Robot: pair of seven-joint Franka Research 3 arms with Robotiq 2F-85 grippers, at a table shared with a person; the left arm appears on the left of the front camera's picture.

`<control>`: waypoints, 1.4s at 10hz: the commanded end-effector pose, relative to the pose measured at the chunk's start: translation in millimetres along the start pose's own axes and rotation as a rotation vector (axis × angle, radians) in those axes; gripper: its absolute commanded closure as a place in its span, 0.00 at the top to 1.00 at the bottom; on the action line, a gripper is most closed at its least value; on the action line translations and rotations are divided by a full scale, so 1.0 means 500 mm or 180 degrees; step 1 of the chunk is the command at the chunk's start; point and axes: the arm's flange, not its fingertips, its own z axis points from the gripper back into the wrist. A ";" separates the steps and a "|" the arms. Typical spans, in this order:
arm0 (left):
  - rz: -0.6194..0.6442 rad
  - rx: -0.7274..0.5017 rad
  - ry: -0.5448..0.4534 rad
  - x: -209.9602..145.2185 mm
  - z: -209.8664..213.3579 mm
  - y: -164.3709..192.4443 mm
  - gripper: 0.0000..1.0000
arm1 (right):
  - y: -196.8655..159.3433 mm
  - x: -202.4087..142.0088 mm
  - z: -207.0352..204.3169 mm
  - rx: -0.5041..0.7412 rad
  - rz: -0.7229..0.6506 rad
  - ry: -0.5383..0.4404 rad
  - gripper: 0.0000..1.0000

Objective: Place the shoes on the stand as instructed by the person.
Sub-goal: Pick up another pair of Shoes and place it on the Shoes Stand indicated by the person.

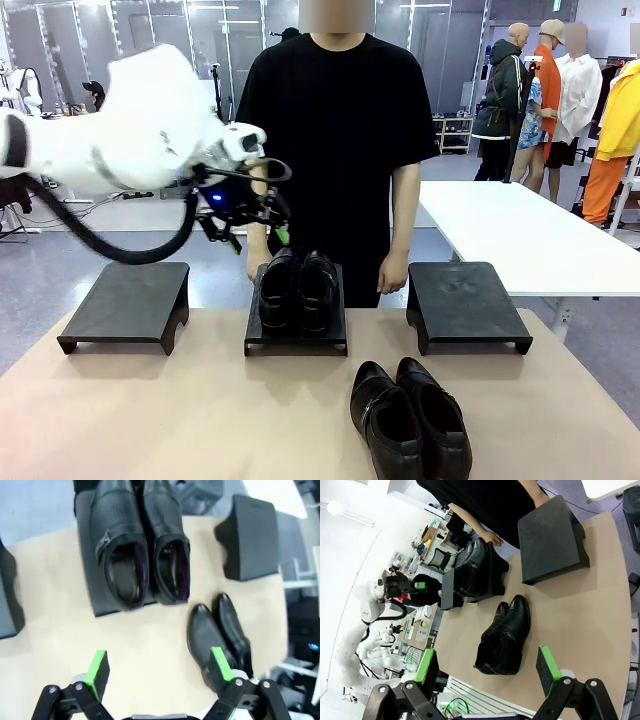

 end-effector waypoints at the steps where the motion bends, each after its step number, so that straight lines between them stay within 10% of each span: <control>1: -0.0061 -0.0284 0.0216 -0.068 0.094 0.111 1.00 | 0.001 0.000 0.002 0.0039 0.0004 -0.0034 1.00; 9: 0.0426 -0.2465 -0.0316 -0.434 0.250 0.545 1.00 | 0.001 0.000 0.002 0.0039 0.0004 -0.0034 1.00; 14: 0.0958 -0.3138 -0.0910 -0.671 0.247 0.731 1.00 | 0.001 0.000 0.002 0.0039 0.0004 -0.0034 1.00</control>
